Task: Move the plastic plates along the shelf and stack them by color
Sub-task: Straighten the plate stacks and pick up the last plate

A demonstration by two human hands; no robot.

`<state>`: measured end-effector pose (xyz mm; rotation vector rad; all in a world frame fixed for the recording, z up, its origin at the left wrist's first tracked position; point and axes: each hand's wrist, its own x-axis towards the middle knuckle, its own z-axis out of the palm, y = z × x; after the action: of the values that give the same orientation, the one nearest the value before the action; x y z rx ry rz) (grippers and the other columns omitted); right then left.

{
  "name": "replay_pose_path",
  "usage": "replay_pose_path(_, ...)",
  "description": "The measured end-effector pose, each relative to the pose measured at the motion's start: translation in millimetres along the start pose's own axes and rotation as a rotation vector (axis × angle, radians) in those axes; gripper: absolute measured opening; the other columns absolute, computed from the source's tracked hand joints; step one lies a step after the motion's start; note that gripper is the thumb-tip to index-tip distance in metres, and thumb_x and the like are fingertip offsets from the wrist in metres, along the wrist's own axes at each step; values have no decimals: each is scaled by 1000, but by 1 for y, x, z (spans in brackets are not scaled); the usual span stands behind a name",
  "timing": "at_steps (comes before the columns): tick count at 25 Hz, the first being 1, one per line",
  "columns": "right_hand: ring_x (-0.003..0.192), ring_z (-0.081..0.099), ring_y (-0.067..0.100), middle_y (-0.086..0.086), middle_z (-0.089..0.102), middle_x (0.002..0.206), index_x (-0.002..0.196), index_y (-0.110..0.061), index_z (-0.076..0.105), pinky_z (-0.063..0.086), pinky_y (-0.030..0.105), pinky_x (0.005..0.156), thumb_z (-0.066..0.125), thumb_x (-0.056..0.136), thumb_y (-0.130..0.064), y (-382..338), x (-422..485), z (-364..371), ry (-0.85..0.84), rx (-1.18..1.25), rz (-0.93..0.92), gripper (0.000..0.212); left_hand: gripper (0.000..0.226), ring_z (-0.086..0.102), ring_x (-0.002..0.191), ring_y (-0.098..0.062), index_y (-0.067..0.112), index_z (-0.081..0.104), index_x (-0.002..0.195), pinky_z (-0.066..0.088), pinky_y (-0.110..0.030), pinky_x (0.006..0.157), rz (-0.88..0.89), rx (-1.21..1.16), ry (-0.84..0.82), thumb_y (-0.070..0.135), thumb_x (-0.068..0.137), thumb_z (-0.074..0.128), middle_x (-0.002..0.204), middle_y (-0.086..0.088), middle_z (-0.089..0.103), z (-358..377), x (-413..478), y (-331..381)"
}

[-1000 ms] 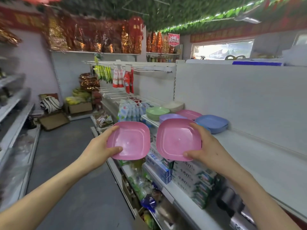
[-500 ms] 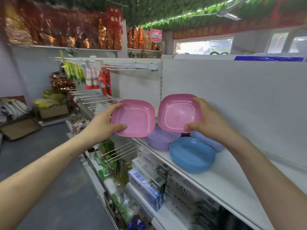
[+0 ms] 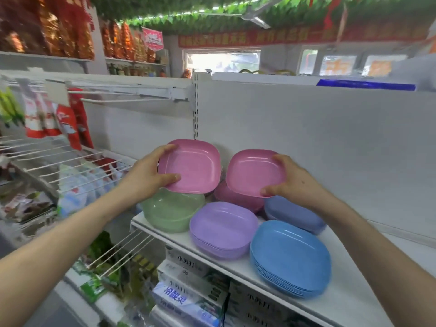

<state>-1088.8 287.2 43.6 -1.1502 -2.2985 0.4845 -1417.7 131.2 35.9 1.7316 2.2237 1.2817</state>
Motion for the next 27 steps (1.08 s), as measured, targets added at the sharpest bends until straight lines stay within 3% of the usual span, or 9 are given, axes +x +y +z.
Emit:
replay_pose_path(4, 131, 50, 22, 5, 48, 151, 157, -18, 33, 39, 28, 99, 90, 73, -37, -13, 20, 25, -89, -89, 133, 103, 77, 56, 116, -19, 38, 47, 147, 46, -33, 96, 50, -73, -33, 22, 82, 84, 140, 9, 52, -11, 38, -34)
replay_pose_path(10, 135, 50, 22, 1, 49, 153, 155, -18, 41, 40, 36, 112, 85, 75, -51, -31, 25, 45, -215, -286, 239, 97, 74, 59, 111, -18, 41, 46, 145, 51, -32, 87, 95, -151, -127, 25, 83, 83, 136, 10, 53, -15, 75, -78)
replay_pose_path(13, 124, 58, 20, -5, 59, 142, 145, -26, 55, 46, 38, 107, 81, 75, -61, -33, 26, 51, -301, -393, 301, 82, 73, 61, 110, -16, 43, 48, 143, 55, -41, 95, 104, -224, -186, 26, 82, 84, 135, 10, 55, -11, 84, -85)
replay_pose_path(20, 130, 53, 18, -9, 59, 134, 136, -45, 62, 44, 35, 109, 77, 75, -66, -40, 29, 53, -344, -481, 393, 66, 70, 63, 110, -15, 47, 51, 139, 56, -43, 97, 133, -330, -332, 30, 81, 85, 129, 10, 59, 1, 108, -74)
replay_pose_path(23, 125, 56, 16, -11, 63, 129, 134, -44, 63, 45, 33, 104, 76, 77, -64, -38, 19, 43, -232, -373, 394, 62, 71, 64, 107, -12, 45, 51, 142, 54, -35, 97, 171, -298, -440, 34, 81, 84, 128, 9, 60, 11, 114, -53)
replay_pose_path(27, 116, 61, 16, -14, 61, 106, 124, -38, 70, 44, 32, 89, 69, 87, -63, -33, -12, 13, 140, -301, 413, 45, 74, 60, 111, -14, 36, 50, 146, 49, -29, 97, 289, -175, -539, 37, 80, 83, 133, 6, 57, 44, 120, -14)
